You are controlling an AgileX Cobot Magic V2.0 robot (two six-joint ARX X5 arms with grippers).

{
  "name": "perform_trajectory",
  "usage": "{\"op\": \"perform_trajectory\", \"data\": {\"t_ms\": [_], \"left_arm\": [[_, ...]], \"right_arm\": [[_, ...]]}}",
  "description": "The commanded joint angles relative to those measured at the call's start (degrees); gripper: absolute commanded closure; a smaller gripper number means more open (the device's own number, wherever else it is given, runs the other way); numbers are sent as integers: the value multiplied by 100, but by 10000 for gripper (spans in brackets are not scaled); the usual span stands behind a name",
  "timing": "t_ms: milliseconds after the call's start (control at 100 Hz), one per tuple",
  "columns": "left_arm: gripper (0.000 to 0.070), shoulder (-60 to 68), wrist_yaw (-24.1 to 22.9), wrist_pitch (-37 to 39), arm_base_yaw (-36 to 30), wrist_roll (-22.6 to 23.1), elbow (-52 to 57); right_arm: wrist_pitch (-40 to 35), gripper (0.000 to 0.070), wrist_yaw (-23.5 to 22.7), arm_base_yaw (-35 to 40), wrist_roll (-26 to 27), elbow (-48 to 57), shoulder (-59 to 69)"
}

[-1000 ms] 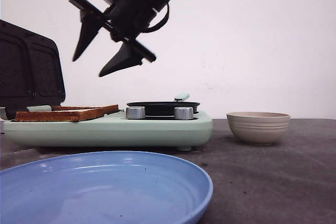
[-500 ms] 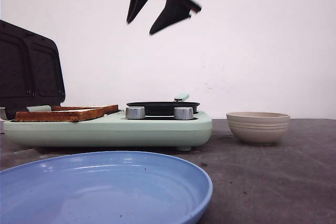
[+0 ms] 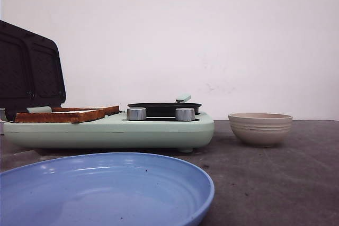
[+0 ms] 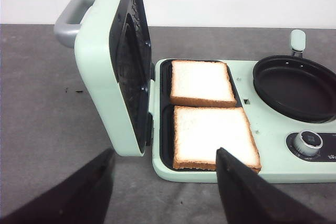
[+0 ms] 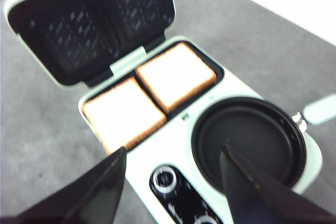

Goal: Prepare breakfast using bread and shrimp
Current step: 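Raise the right gripper away from the grill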

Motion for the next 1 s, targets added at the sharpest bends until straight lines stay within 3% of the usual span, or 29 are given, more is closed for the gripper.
{"op": "perform_trajectory", "data": {"t_ms": [0,290,420,990], "left_arm": [[376,24,-35,46,4,-13,42],[376,24,-35,46,4,-15,42],[376,24,-35,46,4,-15,42],[376,28,-35,35,4,-15,44]], "right_arm": [[83,358,15,4,-103,-122,-96],[1834,359,24,-17,-170,-3036,-1666],[2227,359,22,-17,-188,-3998,-2378],[2514,359,-24,-4,-46,-4188,-2962]]}}
